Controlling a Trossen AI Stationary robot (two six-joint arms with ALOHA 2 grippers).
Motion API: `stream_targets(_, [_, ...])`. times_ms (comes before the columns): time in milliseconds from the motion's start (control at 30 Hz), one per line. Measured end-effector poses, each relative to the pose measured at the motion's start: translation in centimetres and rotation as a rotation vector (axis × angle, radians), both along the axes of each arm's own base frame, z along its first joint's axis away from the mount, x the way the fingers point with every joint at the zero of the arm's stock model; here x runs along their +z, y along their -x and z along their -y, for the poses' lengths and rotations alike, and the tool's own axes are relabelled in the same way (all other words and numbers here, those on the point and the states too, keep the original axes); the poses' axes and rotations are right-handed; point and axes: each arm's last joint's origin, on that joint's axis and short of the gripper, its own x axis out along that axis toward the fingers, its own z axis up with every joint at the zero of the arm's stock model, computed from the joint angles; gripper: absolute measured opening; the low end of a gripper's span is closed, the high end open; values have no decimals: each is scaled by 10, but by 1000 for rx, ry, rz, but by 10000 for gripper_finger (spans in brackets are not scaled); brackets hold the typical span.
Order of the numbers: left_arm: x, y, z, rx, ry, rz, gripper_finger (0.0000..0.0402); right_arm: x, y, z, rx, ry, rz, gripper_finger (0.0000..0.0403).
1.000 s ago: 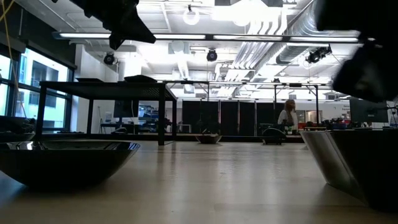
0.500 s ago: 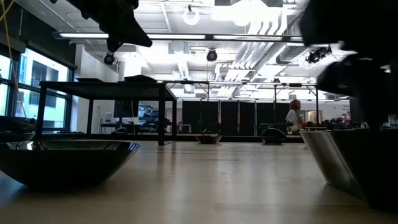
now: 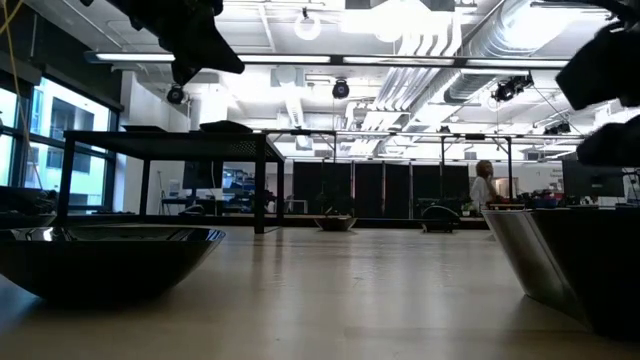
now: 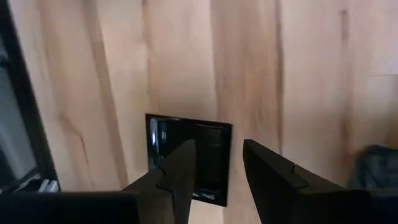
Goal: Pick & Place Mini shaped plates
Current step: Stack the black square plate on the other black square plate on the shelf
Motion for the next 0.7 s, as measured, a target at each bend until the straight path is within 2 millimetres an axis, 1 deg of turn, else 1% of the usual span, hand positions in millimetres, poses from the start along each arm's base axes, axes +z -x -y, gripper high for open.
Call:
stream_targets(167, [0, 0, 0, 2, 3, 1, 1, -15, 9, 5, 5, 2, -32, 130])
stream_targets(267, [0, 0, 0, 3, 3, 1, 1, -20, 11, 6, 4, 1, -38, 121])
stream_targets(333, [0, 0, 0, 3, 3, 1, 1, -22, 11, 5, 10, -38, -34, 105])
stream_targets(433, [0, 0, 0, 5, 2, 2, 1, -25, 12, 4, 11, -90, -32, 71])
stream_targets(600, [0, 0, 0, 6, 2, 2, 1, -25, 12, 4, -2, -104, -43, 14])
stream_targets(700, [1, 0, 0, 12, -2, 3, 1, -23, 11, 3, -18, -132, -48, 4])
